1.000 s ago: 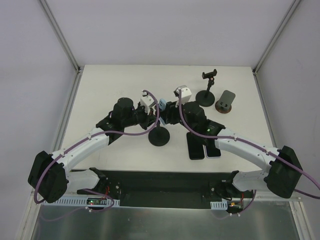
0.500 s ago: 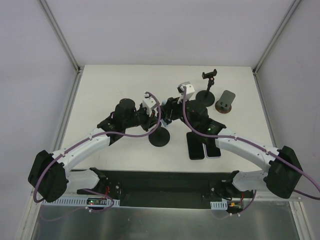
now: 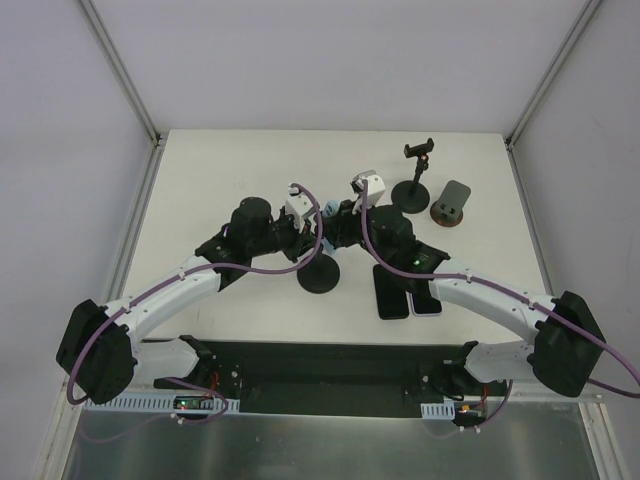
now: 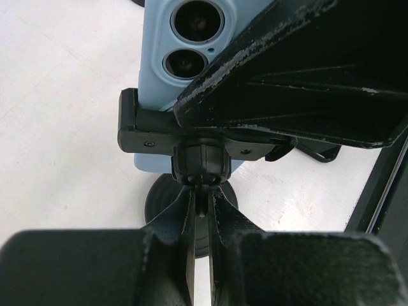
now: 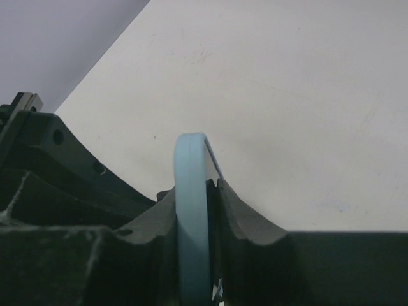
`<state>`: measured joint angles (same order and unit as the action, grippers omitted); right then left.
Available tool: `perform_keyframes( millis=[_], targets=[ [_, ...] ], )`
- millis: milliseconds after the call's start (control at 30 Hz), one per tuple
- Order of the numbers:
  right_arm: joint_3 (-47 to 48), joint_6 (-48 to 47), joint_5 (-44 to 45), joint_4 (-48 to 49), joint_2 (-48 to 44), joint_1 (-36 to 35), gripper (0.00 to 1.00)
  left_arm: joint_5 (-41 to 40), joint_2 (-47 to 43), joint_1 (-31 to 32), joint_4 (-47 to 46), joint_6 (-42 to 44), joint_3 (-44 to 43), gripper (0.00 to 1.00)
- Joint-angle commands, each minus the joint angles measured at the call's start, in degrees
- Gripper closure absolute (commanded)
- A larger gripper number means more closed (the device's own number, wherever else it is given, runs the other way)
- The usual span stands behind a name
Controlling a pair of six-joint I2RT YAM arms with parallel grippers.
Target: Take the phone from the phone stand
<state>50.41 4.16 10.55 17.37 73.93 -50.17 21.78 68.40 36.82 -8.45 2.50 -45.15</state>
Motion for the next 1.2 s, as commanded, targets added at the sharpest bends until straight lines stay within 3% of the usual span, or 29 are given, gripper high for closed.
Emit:
perform_keyframes(
  millis=[0, 100, 533, 767, 1167],
  targets=[
    [0.5, -0.7, 0.5, -0.2, -1.5, 0.0, 0.87, -3.4, 0.9, 0.5, -0.5, -2.3, -0.6, 1.0],
    [1.1, -1.5, 0.7, -2.5, -2.4, -0.6, 0.99, -6.0, 1.1, 0.6, 0.6, -2.3, -1.1, 1.0],
    [3.2, -1.2, -1.9, -24.2, -4.5, -6.1, 0.99, -29.7, 1.7, 0.0, 10.1, -10.6, -4.1, 1.0],
    [3.5, -2.0, -4.3, -33.8, -5.6, -6.1, 0.99, -30.6, 3.6, -2.1, 13.7, -13.0, -6.0, 1.0],
    [1.9, 2.4, -7.9, -28.8, -13.5, 1.4, 0.99, -30.5, 3.8, -2.2, 15.0, -13.0, -6.0, 1.0]
  ],
)
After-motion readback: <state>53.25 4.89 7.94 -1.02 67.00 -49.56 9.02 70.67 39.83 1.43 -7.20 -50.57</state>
